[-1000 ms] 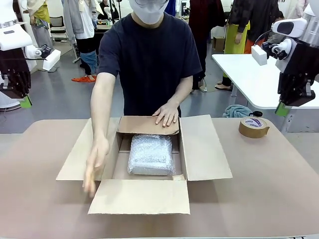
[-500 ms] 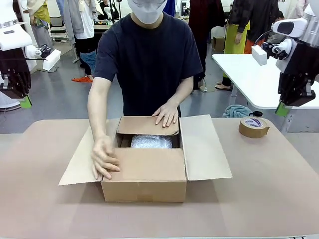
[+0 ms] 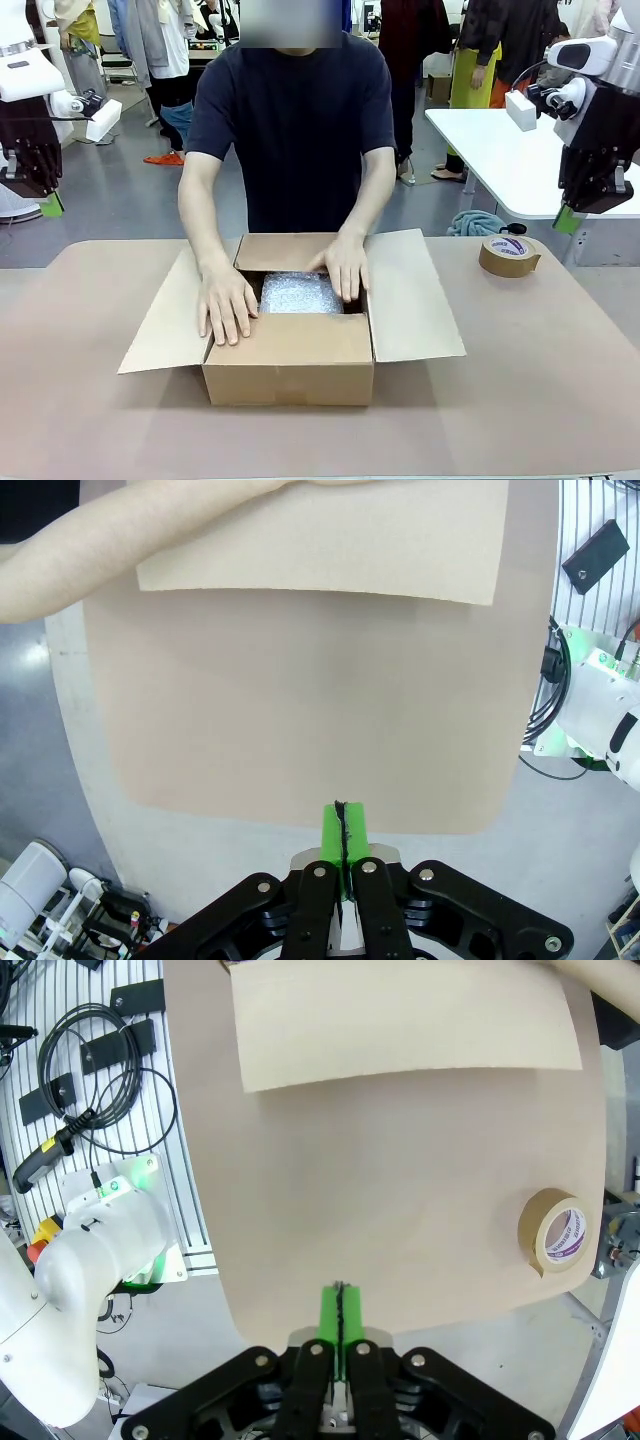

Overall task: Wrap the clocks to prevent damage.
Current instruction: Push the right (or left) flap of the Package Box to close it.

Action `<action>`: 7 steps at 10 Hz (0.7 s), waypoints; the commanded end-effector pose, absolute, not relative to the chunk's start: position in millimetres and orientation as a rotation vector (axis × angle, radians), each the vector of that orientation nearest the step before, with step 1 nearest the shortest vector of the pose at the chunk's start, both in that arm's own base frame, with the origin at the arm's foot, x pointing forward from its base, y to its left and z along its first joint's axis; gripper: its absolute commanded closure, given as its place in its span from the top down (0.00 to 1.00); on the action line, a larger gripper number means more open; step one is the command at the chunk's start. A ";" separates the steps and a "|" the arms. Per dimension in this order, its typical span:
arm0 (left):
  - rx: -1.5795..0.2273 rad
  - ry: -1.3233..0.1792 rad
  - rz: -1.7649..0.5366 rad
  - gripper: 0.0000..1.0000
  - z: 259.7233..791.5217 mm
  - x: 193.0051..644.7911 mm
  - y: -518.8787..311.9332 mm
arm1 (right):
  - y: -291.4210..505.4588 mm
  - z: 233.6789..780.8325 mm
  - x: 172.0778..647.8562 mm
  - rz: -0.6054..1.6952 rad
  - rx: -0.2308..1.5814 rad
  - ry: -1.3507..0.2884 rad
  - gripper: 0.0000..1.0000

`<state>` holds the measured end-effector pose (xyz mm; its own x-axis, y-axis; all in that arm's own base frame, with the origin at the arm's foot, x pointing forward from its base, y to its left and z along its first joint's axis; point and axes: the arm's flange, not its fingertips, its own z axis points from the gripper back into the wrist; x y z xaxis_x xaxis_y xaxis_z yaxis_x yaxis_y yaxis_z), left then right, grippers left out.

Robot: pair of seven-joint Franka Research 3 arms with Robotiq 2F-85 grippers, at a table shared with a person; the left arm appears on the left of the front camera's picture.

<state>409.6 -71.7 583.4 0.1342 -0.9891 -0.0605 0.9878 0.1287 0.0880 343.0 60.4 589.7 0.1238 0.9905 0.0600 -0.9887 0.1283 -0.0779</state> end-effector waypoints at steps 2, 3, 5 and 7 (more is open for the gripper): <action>0.117 -0.016 -1.436 0.00 584.3 409.6 -71.1 | 62.0 589.4 342.6 1.434 -0.009 -0.111 0.01; 0.117 -0.016 -1.436 0.00 584.3 409.6 -71.1 | 62.0 589.4 342.6 1.434 -0.009 -0.111 0.01; 0.117 -0.016 -1.436 0.00 584.3 409.6 -71.1 | 62.0 589.4 342.6 1.434 -0.009 -0.111 0.01; 0.117 -0.016 -1.436 0.00 584.3 409.6 -71.1 | 62.0 589.4 342.6 1.434 -0.009 -0.111 0.01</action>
<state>409.6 -71.7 583.4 0.1342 -0.9891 -0.0605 0.9878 0.1287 0.0880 343.0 60.5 589.7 0.1240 0.9905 0.0596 -0.9886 0.1284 -0.0781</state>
